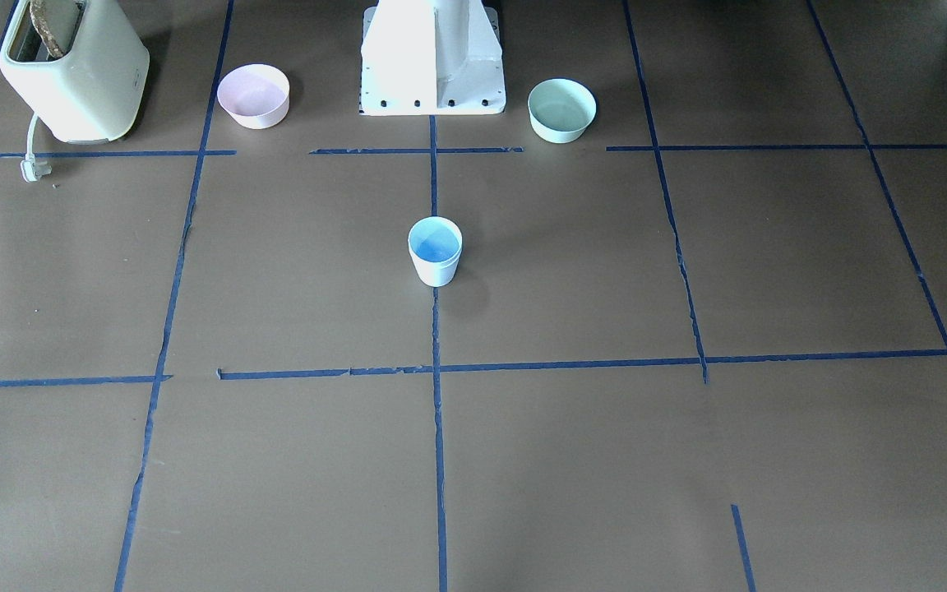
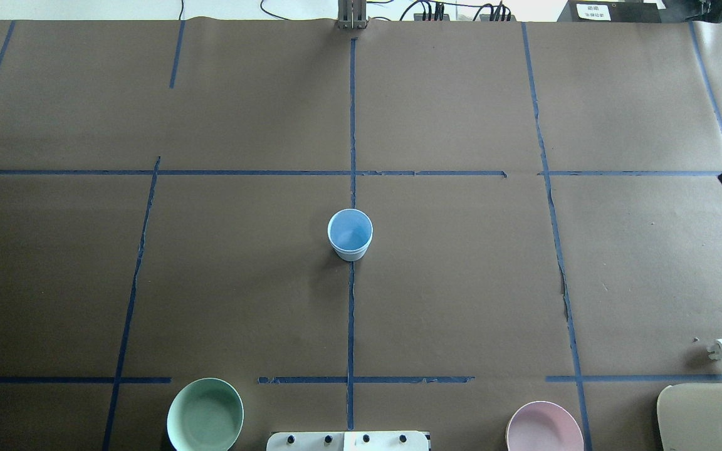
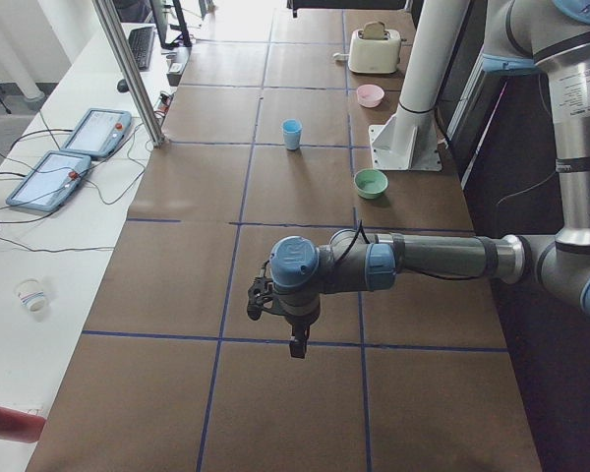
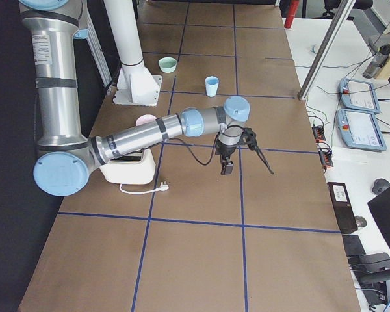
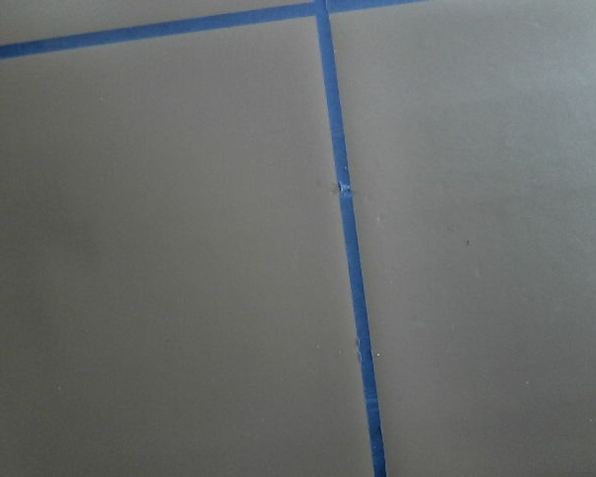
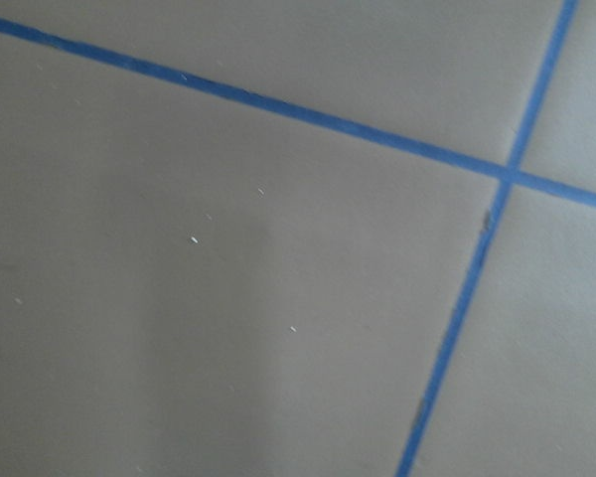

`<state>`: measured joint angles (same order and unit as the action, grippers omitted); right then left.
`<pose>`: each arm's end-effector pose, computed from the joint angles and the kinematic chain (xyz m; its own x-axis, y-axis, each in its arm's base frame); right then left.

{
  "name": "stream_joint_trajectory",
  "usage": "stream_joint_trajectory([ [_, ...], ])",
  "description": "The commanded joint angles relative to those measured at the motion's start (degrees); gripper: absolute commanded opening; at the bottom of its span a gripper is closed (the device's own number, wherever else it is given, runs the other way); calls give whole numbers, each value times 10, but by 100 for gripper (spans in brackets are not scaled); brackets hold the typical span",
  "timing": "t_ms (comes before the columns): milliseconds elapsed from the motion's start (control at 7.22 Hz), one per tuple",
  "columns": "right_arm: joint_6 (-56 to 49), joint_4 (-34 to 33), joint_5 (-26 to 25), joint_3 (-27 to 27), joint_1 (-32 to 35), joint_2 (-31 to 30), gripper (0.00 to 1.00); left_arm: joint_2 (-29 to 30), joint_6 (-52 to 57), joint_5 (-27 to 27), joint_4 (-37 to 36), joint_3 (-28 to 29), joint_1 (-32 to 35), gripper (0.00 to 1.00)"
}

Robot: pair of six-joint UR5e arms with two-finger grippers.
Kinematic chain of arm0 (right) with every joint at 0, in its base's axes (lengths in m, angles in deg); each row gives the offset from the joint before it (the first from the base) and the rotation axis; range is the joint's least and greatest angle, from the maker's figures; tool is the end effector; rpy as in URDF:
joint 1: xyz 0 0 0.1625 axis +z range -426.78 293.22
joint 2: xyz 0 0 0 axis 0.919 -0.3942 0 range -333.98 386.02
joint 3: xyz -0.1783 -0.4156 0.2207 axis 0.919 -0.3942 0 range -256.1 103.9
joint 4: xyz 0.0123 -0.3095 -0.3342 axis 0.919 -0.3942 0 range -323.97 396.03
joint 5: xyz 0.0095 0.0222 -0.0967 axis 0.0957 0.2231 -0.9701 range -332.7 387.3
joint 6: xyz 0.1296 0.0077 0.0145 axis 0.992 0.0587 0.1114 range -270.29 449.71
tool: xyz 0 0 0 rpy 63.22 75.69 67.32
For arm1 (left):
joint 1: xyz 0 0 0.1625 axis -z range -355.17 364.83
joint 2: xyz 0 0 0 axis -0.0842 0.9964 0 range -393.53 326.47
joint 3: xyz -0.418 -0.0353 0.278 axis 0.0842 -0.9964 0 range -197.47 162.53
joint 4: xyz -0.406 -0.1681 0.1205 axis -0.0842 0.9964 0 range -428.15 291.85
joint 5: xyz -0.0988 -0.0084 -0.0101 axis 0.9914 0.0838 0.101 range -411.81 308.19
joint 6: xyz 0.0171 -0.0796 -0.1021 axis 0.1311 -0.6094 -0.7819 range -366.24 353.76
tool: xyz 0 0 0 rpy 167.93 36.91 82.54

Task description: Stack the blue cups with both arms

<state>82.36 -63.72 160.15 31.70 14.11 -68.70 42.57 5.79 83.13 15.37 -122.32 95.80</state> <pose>-0.0334 -0.4891 0.6553 0.6916 -0.2798 0.6658 0.2484 0.9578 0.1445 -0.0480 -0.4043 0.7455 0.6947 0.1291 -0.7077 -0.1307 0.9900 0.0522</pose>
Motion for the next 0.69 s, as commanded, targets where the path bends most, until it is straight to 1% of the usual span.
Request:
stream_joint_trajectory([
  [0, -112, 3, -3, 0, 83, -85, 100, -1, 1, -10, 0, -5, 0, 100],
  [138, -107, 2, -5, -1, 97, -102, 100, -1, 1, -10, 0, -5, 0, 100],
  [415, -106, 2, -3, -5, 98, -116, 100, -8, 1, -10, 0, 3, 0, 100],
  [554, -106, 2, -1, -17, 98, -116, 100, -18, 2, -10, 0, -14, 2, 100],
])
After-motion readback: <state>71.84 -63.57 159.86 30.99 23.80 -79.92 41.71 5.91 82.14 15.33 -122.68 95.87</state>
